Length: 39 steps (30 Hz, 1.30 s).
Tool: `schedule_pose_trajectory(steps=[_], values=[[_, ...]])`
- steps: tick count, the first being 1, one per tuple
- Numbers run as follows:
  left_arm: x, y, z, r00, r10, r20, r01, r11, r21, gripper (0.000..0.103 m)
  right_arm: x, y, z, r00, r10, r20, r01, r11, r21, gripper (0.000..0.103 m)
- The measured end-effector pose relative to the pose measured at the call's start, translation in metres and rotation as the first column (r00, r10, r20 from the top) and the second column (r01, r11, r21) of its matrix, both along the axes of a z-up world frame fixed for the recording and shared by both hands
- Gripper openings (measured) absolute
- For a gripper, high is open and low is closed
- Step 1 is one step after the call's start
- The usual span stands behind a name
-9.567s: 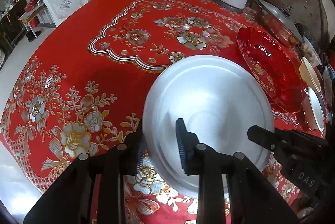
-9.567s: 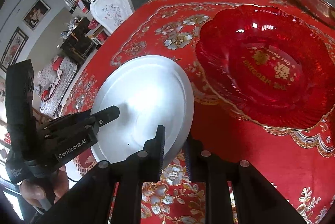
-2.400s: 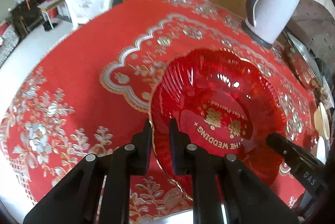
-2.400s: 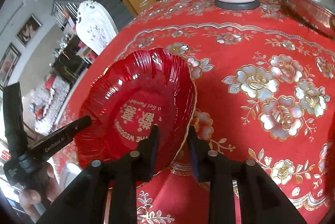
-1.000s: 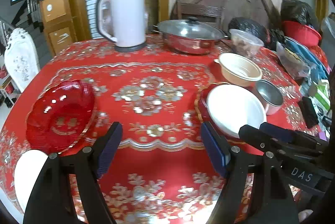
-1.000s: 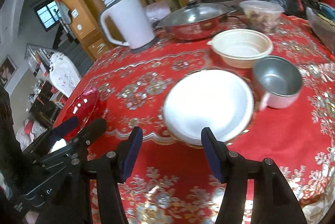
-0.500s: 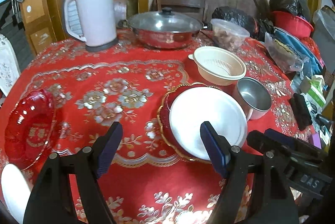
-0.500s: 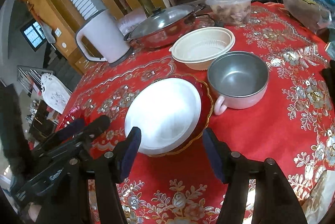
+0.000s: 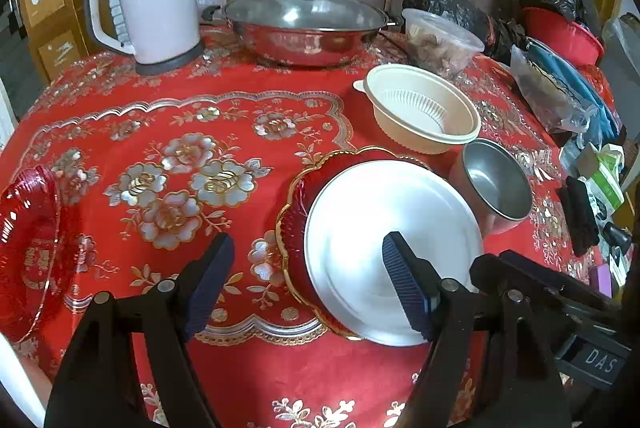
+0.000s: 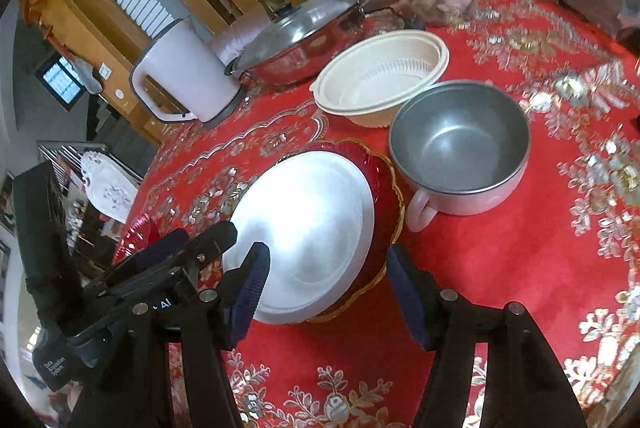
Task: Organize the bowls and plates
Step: 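Reach both tools to the white bowl on the gold-rimmed red plate and grip it, then lift the white bowl off the gold-rimmed plate with both tools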
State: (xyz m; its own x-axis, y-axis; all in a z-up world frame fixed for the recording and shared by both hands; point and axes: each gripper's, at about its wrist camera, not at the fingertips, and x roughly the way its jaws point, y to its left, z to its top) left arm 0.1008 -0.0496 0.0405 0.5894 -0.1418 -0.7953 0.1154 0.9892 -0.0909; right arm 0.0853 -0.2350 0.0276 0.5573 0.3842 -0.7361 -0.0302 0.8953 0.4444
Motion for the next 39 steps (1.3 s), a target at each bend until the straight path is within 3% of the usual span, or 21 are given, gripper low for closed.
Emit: schedule_pose_trajectory(steps=[6, 11, 14, 20, 23, 26, 39], values=[[0.009, 0.001, -0.006, 1.000, 0.010, -0.023, -0.011, 0.999, -0.030, 0.076, 0.009, -0.005, -0.011, 1.000, -0.011, -0.013, 0.012, 0.999, 0.044, 0.061], [0.012, -0.004, -0.007, 0.999, -0.015, -0.035, 0.014, 0.999, -0.031, 0.075, 0.014, -0.003, -0.013, 1.000, 0.003, -0.007, -0.002, 0.998, 0.059, 0.048], [0.016, -0.012, -0.012, 0.996, -0.047, -0.073, 0.044, 0.998, -0.038, 0.058, 0.017, 0.000, -0.015, 1.000, 0.019, -0.012, -0.018, 0.998, 0.062, 0.039], [0.021, -0.016, -0.019, 0.994, -0.050, -0.095, 0.047, 0.998, -0.031, 0.038, 0.018, -0.003, -0.019, 1.000, 0.018, -0.015, -0.017, 0.998, 0.061, 0.027], [0.023, -0.011, -0.017, 0.994, -0.042, -0.098, 0.038, 0.998, -0.043, 0.023, 0.017, -0.007, -0.019, 1.000, 0.010, -0.014, -0.009, 0.998, 0.061, 0.027], [0.023, -0.007, -0.014, 0.995, -0.040, -0.093, 0.034, 0.997, -0.063, 0.014, 0.014, -0.009, -0.017, 1.000, 0.010, -0.004, -0.010, 0.998, 0.063, 0.027], [-0.020, 0.026, 0.014, 0.999, 0.005, -0.042, -0.009, 0.996, -0.092, 0.013, -0.015, 0.023, 0.016, 0.994, 0.088, 0.064, -0.090, 0.995, 0.034, 0.028]])
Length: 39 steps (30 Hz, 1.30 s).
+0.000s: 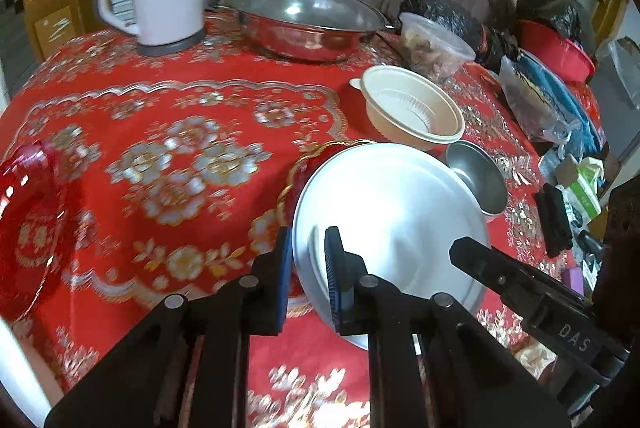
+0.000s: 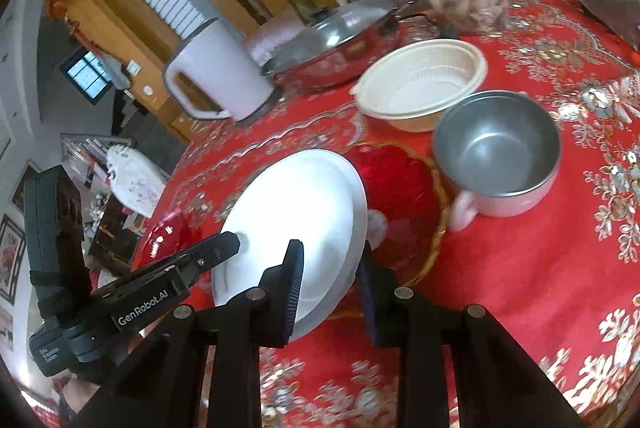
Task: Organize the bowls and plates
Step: 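Lift the white bowl off the gold-rimmed plate with both tools, then carry the white bowl to the table edge, lower it, open both tools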
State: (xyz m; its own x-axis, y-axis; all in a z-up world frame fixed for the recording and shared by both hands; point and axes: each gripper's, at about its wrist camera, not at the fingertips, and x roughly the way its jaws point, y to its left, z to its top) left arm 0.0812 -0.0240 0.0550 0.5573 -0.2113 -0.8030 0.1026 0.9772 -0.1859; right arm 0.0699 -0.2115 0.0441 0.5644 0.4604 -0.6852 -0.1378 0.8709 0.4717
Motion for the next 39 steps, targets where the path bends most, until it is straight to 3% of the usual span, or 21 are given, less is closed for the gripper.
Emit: schedule_pose_trajectory(steps=[11, 16, 25, 31, 39], values=[[-0.065, 0.089, 0.010, 0.993, 0.119, 0.015, -0.118, 0.993, -0.017, 0.013, -0.026, 0.091, 0.009, 0.981, 0.193, 0.020, -0.193, 0.981, -0.021, 0.030], [-0.096, 0.141, 0.019, 0.979, 0.202, 0.037, -0.202, 0.979, -0.003, 0.013, -0.039, 0.154, 0.010, 0.946, 0.322, 0.019, -0.322, 0.946, -0.025, 0.030], [-0.156, 0.224, 0.017, 0.930, 0.363, 0.056, -0.365, 0.931, 0.027, 0.013, -0.073, 0.251, 0.003, 0.864, 0.503, 0.006, -0.502, 0.863, -0.056, 0.030], [-0.177, 0.255, 0.001, 0.902, 0.430, 0.026, -0.431, 0.901, 0.044, 0.013, -0.091, 0.291, -0.007, 0.823, 0.568, -0.017, -0.567, 0.819, -0.089, 0.030], [-0.183, 0.267, -0.013, 0.883, 0.468, 0.034, -0.469, 0.877, 0.103, 0.013, -0.102, 0.315, -0.019, 0.798, 0.600, -0.050, -0.600, 0.786, -0.146, 0.032]])
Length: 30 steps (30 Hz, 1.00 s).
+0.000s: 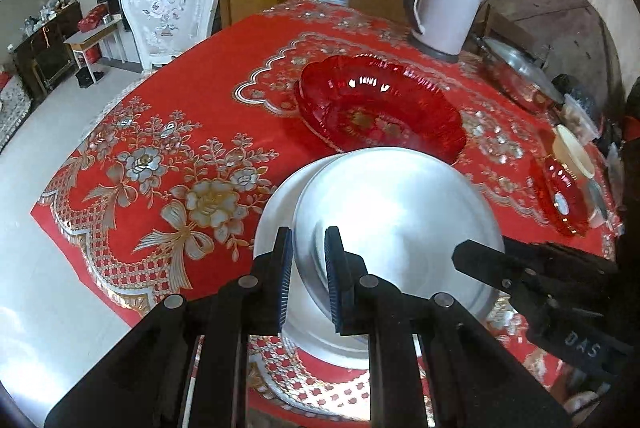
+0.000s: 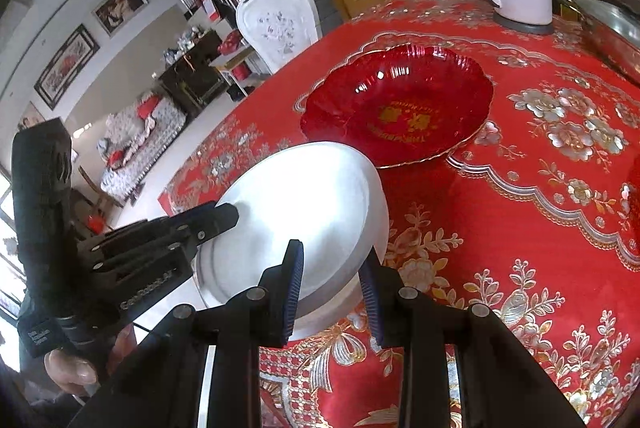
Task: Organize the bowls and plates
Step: 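Carry the white bowl to the table edge, lower it, open both tools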
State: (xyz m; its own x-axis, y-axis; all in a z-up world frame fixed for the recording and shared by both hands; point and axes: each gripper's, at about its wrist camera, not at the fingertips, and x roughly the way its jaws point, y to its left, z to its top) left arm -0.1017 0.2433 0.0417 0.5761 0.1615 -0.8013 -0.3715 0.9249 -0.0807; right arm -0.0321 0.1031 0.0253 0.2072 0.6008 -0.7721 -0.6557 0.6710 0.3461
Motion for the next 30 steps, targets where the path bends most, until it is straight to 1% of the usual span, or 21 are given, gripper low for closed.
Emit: schedule_pose_trajectory(steps=[2, 4, 6, 8, 10, 12, 13, 14, 15, 17, 18, 21, 23, 26, 30], values=[[0.003, -0.002, -0.006, 1.000, -0.001, -0.016, 0.001, 1.000, 0.021, 0.014, -0.002, 0.001, -0.001, 1.000, 0.001, -0.001, -0.001, 1.000, -0.010, 0.039], [0.005, -0.004, -0.009, 1.000, -0.002, -0.025, 0.003, 0.999, 0.037, 0.014, -0.004, 0.003, -0.004, 1.000, 0.007, -0.006, -0.007, 1.000, -0.019, 0.043], [0.007, -0.006, -0.013, 0.999, 0.000, -0.033, 0.002, 0.999, 0.052, 0.014, -0.005, 0.004, -0.006, 1.000, 0.011, -0.002, -0.011, 0.999, -0.030, 0.043], [0.009, -0.007, -0.016, 0.999, 0.001, -0.039, 0.001, 0.998, 0.069, 0.014, -0.005, 0.003, -0.006, 1.000, 0.011, 0.006, -0.011, 0.999, -0.031, 0.042], [0.011, -0.008, -0.018, 0.999, 0.000, -0.048, 0.004, 0.996, 0.086, 0.016, -0.007, 0.002, -0.003, 1.000, 0.003, 0.023, -0.002, 0.999, -0.040, 0.044], [0.012, -0.010, -0.017, 0.999, 0.003, -0.048, 0.002, 0.994, 0.109, 0.028, -0.010, 0.000, 0.003, 0.998, -0.006, 0.064, 0.009, 0.999, -0.048, 0.049], [0.012, -0.011, -0.016, 0.999, 0.005, -0.043, 0.001, 0.993, 0.120, 0.030, -0.012, -0.001, 0.005, 0.997, -0.006, 0.076, 0.010, 0.999, -0.050, 0.051], [0.011, -0.012, -0.014, 0.999, 0.001, -0.035, 0.003, 0.992, 0.127, 0.033, -0.012, -0.003, 0.007, 0.997, -0.008, 0.080, 0.012, 0.999, -0.047, 0.051], [0.011, -0.014, -0.012, 1.000, 0.001, -0.031, 0.003, 0.990, 0.139, 0.041, -0.012, -0.003, 0.008, 0.997, -0.010, 0.080, 0.014, 0.999, -0.045, 0.051], [0.010, -0.018, -0.007, 1.000, 0.001, -0.013, 0.002, 0.986, 0.167, 0.053, -0.012, -0.007, 0.009, 0.995, -0.022, 0.096, 0.027, 0.998, -0.051, 0.051], [0.009, -0.021, -0.004, 1.000, -0.004, -0.001, 0.004, 0.984, 0.181, 0.055, -0.013, -0.009, 0.011, 0.994, -0.030, 0.109, 0.036, 0.998, -0.054, 0.051], [0.008, -0.030, 0.005, 1.000, -0.020, 0.023, 0.015, 0.978, 0.210, 0.056, -0.012, -0.017, 0.014, 0.991, -0.049, 0.121, 0.055, 0.998, -0.044, 0.052], [0.009, -0.035, 0.008, 0.999, -0.030, 0.033, 0.022, 0.978, 0.209, 0.062, -0.011, -0.024, 0.016, 0.990, -0.070, 0.126, 0.075, 0.997, -0.035, 0.056], [0.012, -0.046, 0.014, 0.998, -0.038, 0.055, 0.025, 0.975, 0.221, 0.062, -0.007, -0.038, 0.017, 0.986, -0.104, 0.133, 0.109, 0.994, -0.029, 0.060], [0.020, -0.069, 0.019, 0.994, -0.083, 0.064, 0.067, 0.971, 0.228, 0.062, 0.002, -0.066, 0.020, 0.976, -0.171, 0.135, 0.174, 0.985, -0.012, 0.061]])
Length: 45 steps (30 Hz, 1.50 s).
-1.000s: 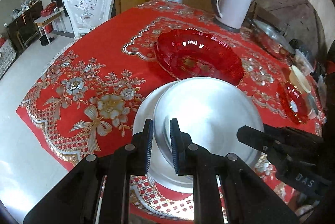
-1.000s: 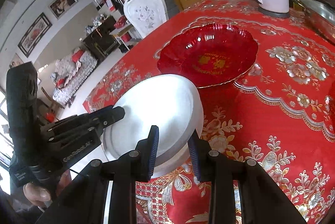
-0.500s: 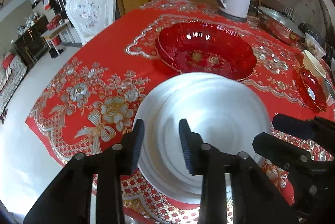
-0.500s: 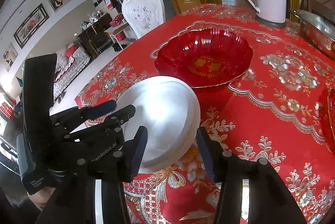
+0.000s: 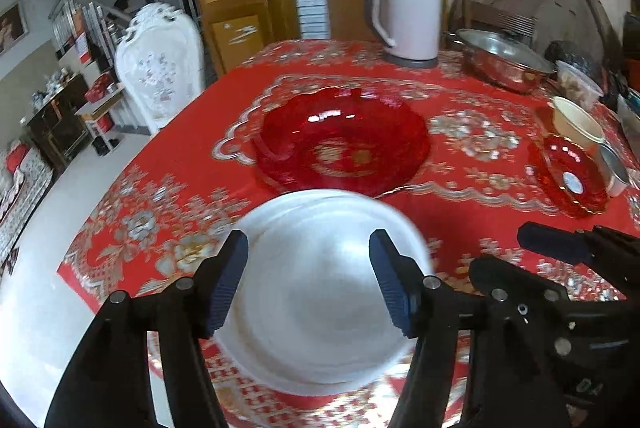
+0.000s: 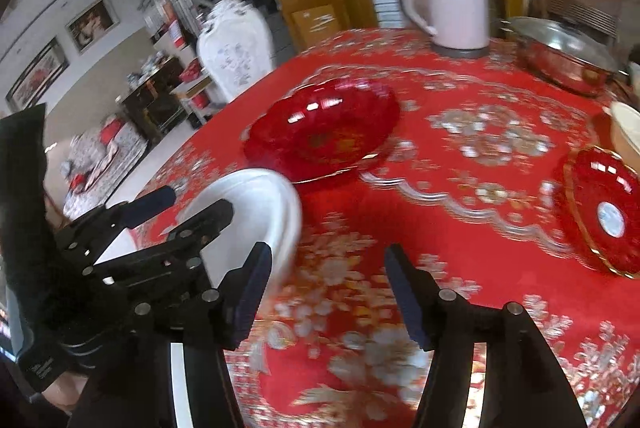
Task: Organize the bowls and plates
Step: 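Carry the white bowl to the table edge, lower it, open both tools, then move both tools to the gold-rimmed red plate and grip its rim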
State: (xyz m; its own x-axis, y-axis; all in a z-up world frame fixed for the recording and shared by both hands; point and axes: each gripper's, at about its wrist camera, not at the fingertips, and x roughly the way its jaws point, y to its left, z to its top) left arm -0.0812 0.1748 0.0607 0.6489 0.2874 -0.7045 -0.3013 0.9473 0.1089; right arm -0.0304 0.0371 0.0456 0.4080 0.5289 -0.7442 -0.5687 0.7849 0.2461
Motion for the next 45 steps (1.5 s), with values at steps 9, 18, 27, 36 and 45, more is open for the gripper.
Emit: schedule_pose_trajectory(steps=[9, 18, 27, 36, 45], values=[[0.042, -0.078, 0.010, 0.989, -0.148, 0.015, 0.148, 0.988, -0.033, 0.063, 0.041, -0.114, 0.011, 0.966, -0.259, -0.014, 0.259, 0.965, 0.047, 0.063], [0.115, -0.152, 0.001, 0.959, -0.281, -0.027, 0.276, 0.952, -0.130, 0.063, 0.074, -0.235, 0.000, 0.858, -0.509, -0.063, 0.512, 0.858, 0.048, 0.067], [0.182, -0.189, -0.036, 0.937, -0.325, -0.131, 0.298, 0.936, -0.188, 0.063, 0.100, -0.282, -0.031, 0.809, -0.566, -0.158, 0.580, 0.812, 0.062, 0.067], [0.211, -0.205, -0.053, 0.920, -0.351, -0.174, 0.315, 0.927, -0.203, 0.063, 0.123, -0.281, -0.045, 0.809, -0.558, -0.185, 0.575, 0.816, 0.056, 0.065], [0.228, -0.212, -0.068, 0.911, -0.344, -0.227, 0.290, 0.927, -0.240, 0.055, 0.144, -0.276, -0.059, 0.818, -0.536, -0.209, 0.556, 0.830, 0.046, 0.020]])
